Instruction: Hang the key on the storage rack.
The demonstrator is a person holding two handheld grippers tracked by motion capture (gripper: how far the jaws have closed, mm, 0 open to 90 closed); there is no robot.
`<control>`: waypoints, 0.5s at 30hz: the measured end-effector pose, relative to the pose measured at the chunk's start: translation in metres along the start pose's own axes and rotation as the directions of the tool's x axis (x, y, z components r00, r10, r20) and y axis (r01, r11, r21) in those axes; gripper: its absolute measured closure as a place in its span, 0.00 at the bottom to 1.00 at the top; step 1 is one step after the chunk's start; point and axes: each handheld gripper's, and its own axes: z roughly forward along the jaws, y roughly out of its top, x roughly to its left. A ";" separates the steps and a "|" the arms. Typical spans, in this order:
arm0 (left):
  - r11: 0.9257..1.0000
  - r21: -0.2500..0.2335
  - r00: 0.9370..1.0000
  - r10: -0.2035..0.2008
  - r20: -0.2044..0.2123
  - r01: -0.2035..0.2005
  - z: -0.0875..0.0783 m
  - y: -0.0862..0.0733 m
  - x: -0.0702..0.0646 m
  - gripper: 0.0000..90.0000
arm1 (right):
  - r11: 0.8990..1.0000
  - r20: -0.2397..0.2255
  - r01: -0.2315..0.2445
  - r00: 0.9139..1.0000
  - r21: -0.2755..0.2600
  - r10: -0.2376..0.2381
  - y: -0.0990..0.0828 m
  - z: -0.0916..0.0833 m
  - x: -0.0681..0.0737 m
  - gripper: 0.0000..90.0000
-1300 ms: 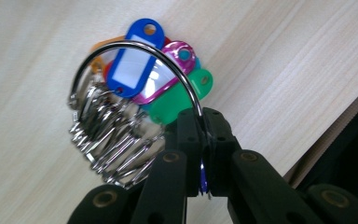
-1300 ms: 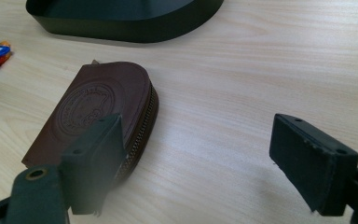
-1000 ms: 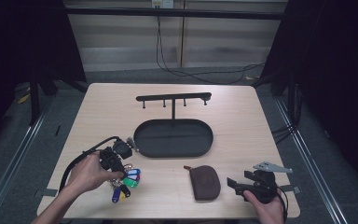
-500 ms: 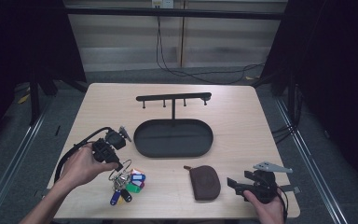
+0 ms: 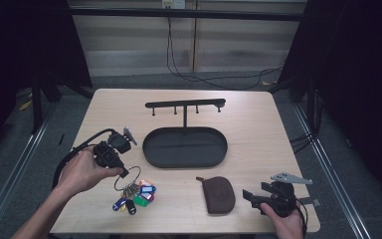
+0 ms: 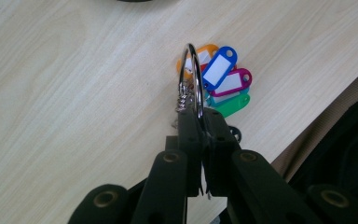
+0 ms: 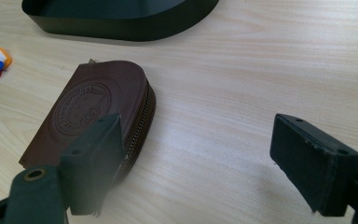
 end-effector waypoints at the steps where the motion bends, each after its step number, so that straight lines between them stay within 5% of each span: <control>1: 1.000 0.005 1.000 -0.004 -0.002 0.004 -0.001 0.000 0.000 0.97 | 1.000 -0.003 0.000 1.000 0.001 0.000 0.000 0.000 0.000 0.19; 15: 1.000 -0.010 1.000 0.016 -0.018 -0.017 -0.025 0.003 0.001 0.97 | 1.000 -0.004 0.006 1.000 0.007 -0.006 0.000 0.001 0.000 0.19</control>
